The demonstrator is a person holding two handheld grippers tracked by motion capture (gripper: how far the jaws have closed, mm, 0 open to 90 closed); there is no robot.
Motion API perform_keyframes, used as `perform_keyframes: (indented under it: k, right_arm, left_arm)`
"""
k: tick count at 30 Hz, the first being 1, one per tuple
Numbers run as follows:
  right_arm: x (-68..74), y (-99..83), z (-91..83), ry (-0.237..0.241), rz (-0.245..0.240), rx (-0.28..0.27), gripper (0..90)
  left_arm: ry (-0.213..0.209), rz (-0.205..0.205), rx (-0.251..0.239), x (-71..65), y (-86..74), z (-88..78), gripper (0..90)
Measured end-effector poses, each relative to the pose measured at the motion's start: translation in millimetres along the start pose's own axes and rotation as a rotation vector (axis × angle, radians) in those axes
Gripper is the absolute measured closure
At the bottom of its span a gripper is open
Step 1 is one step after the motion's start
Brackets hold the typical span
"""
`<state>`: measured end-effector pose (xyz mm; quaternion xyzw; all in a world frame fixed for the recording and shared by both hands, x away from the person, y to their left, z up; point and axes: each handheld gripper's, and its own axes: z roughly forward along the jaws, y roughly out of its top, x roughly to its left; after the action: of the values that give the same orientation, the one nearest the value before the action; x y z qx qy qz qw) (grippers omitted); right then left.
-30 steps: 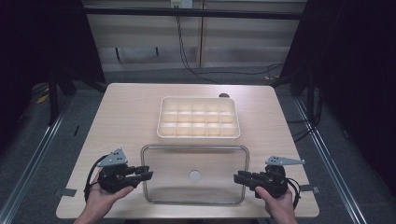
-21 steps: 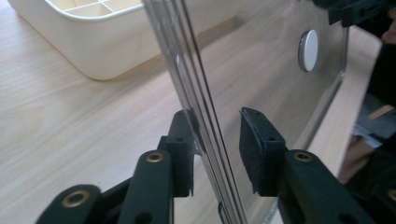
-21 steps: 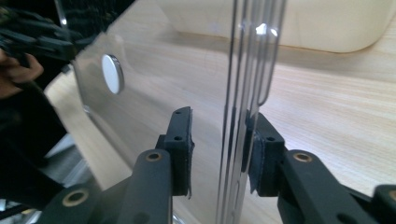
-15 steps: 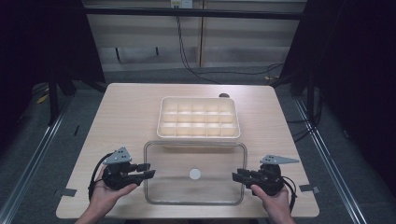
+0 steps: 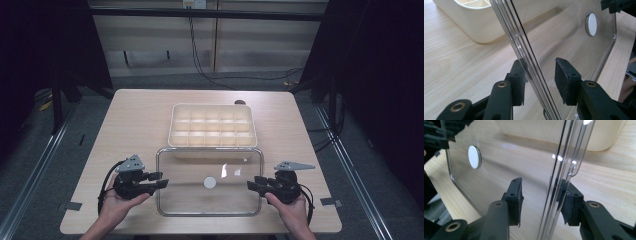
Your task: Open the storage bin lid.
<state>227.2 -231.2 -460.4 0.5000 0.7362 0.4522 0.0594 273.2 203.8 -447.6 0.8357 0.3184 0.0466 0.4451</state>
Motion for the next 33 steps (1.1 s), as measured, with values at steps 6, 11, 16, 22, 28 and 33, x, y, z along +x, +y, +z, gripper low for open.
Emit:
perform_keyframes:
  k: [6,11,16,22,28,33]
  right_arm:
    - [-1.7,-2.3,2.0,0.006,0.013,-0.012,56.0]
    - [-3.0,-5.2,4.4,-0.003,0.025,0.004,54.4]
    - [-4.7,-7.6,8.8,0.008,0.037,0.024,52.6]
    - [-6.3,-7.7,13.3,0.001,0.035,0.042,50.3]
    - [-8.5,-8.3,16.7,-0.003,0.031,0.053,48.1]
    - [-9.2,-9.2,20.0,-0.008,0.039,0.069,46.3]
  left_arm:
    - [0.004,-0.010,-0.006,0.7,-1.3,2.2,60.4]
    - [0.020,-0.002,0.016,3.2,-5.1,6.0,59.5]
    - [-0.023,-0.050,0.028,9.9,-10.9,8.6,59.9]
    - [-0.023,-0.053,0.042,10.3,-13.1,11.8,58.3]
    - [-0.015,-0.039,0.066,8.5,-16.3,12.7,57.0]
    - [-0.016,-0.052,0.078,10.3,-17.2,15.5,56.2]
